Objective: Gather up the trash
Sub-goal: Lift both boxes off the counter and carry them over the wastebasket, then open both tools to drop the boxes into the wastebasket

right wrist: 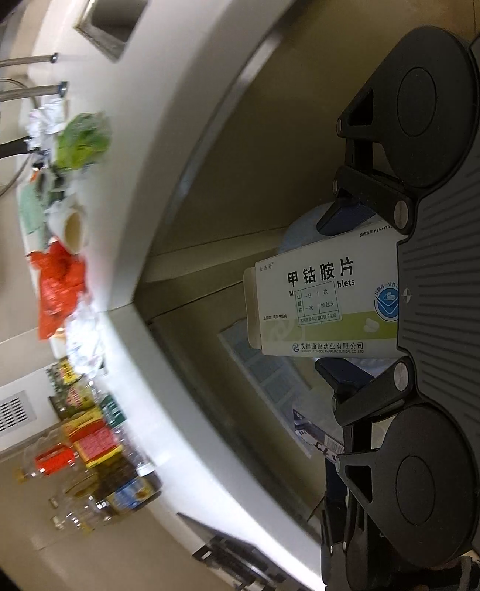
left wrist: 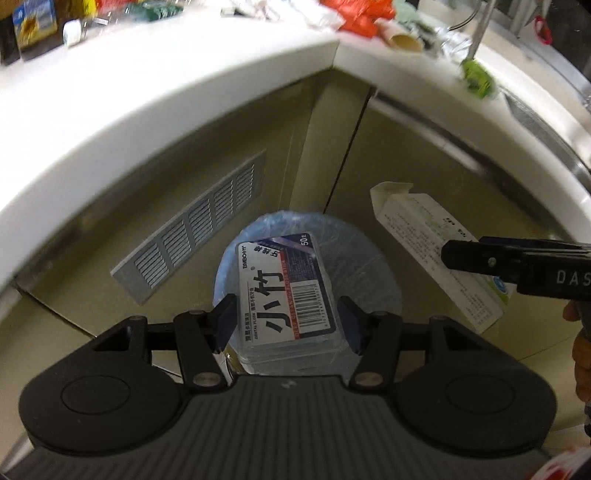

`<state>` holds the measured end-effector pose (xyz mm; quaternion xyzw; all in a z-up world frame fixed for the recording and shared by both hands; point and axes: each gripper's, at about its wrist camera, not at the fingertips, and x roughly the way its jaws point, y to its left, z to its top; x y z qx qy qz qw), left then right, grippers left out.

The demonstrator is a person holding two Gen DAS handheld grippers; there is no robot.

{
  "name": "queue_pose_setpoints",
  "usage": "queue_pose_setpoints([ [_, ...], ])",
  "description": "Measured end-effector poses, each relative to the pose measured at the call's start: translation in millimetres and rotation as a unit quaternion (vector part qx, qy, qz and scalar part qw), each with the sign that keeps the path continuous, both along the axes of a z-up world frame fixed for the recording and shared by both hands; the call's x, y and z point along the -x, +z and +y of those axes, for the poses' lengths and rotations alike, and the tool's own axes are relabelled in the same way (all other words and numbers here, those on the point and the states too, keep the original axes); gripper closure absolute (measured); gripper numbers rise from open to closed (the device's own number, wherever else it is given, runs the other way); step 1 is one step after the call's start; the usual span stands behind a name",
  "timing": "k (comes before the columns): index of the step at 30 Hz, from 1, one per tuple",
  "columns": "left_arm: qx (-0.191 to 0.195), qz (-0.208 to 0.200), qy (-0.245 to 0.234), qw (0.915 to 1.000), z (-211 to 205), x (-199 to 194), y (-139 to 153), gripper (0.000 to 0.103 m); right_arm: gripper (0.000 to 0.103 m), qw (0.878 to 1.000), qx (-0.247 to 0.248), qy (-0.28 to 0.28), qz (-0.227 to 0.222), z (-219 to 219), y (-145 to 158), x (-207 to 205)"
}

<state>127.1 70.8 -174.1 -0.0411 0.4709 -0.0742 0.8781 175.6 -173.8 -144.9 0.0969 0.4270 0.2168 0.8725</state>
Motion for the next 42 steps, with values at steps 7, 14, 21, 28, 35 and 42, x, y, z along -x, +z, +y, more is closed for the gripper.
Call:
queue_pose_setpoints([
  [7,-0.003,0.015,0.018,0.9997,-4,-12,-42,0.047,0.031,1.000,0.006,0.003,0.022,0,-38,-10],
  [14,0.001,0.028,0.026,0.9993,-12,-30,-74,0.047,0.031,0.999,0.007,0.001,0.031,3,-68,-22],
  [21,0.004,0.036,0.026,0.9990,-20,-42,-102,0.047,0.031,0.999,0.007,-0.008,0.034,-1,-83,-36],
  [28,0.007,0.037,0.022,0.9991,-23,-50,-117,0.045,0.031,0.999,0.005,-0.015,0.036,-6,-87,-44],
  [35,0.009,0.041,0.027,0.9988,-22,-56,-122,0.033,0.031,0.999,0.005,-0.017,0.038,-7,-89,-45],
  [42,-0.002,0.038,0.016,0.9992,-19,-54,-114,0.035,0.031,0.999,0.000,-0.008,0.040,-1,-92,-46],
])
